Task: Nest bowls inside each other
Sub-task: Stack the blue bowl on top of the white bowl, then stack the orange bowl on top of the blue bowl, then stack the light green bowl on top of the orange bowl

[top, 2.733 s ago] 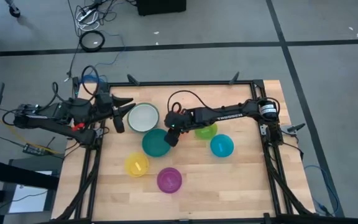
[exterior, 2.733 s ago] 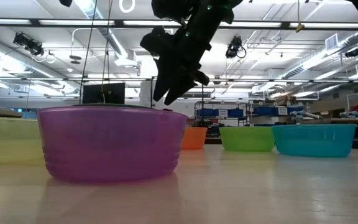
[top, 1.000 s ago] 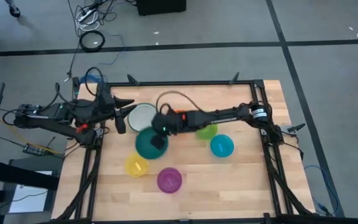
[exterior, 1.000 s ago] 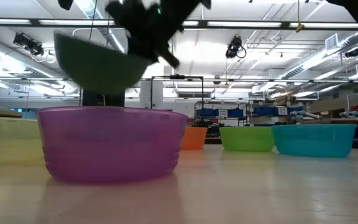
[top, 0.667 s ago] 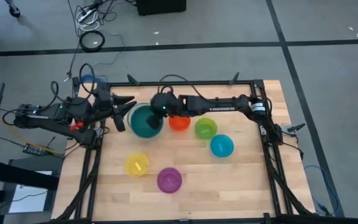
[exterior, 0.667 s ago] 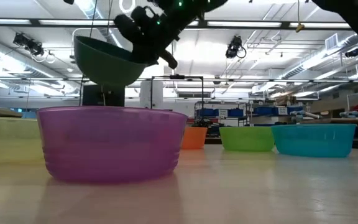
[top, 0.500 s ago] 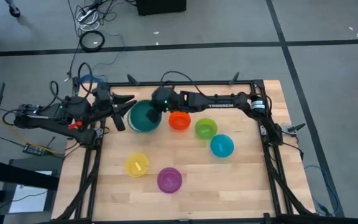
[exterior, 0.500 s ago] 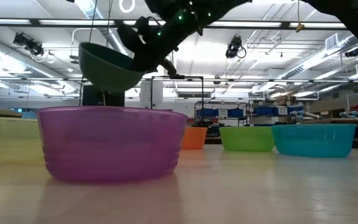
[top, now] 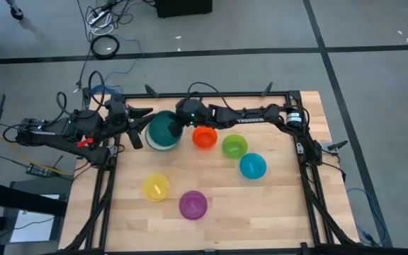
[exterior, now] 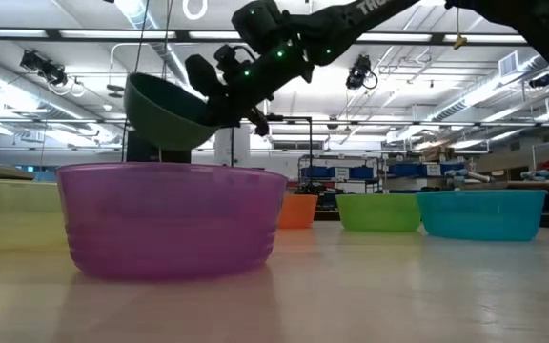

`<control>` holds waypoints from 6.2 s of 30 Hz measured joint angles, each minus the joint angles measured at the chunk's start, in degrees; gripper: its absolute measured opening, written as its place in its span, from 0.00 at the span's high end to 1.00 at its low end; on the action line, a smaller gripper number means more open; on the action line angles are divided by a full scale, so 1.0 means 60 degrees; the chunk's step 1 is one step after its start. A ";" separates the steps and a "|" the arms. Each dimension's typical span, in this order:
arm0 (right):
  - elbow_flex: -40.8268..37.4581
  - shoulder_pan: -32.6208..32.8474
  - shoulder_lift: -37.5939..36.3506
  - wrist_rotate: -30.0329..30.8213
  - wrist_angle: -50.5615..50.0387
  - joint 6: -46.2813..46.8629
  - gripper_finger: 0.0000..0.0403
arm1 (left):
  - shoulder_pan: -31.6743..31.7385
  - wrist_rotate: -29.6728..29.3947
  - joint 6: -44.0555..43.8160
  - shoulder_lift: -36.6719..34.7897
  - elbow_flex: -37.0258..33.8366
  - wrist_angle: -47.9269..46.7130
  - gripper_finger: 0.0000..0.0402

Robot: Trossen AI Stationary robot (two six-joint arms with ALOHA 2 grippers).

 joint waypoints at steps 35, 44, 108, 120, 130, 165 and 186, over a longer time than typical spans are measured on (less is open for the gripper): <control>-0.0756 -0.0035 -0.0008 0.0260 0.0655 0.0229 0.76 | 0.0000 0.0000 0.0004 0.0000 0.0007 -0.0008 0.71; -0.0756 -0.0033 -0.0065 0.0764 -0.0771 -0.0410 0.72 | 0.0000 0.0000 0.0186 -0.0004 0.0007 -0.0064 0.71; -0.2233 0.1397 -0.0471 0.0103 -0.5082 0.0649 0.72 | -0.0002 -0.0004 -0.1796 0.0000 0.0011 -0.3501 0.71; 0.0269 0.1898 -0.0472 0.0819 -0.5016 -0.1764 1.00 | -0.0001 -0.0106 -0.1785 0.0000 0.0009 -0.3346 0.71; 0.0967 0.1493 -0.0278 -0.0274 -0.2132 -0.2212 1.00 | 0.0000 -0.0145 -0.1287 0.0003 0.0007 -0.2500 0.71; 0.0982 0.1475 -0.1162 0.1624 -0.9259 -0.0645 0.66 | -0.0003 0.0177 -0.1325 0.0058 0.0004 -0.2404 0.71; -0.1248 0.2486 -0.1214 0.1362 -1.1221 0.1912 0.63 | -0.0001 0.0861 -0.2455 0.0062 0.0004 -0.3762 0.71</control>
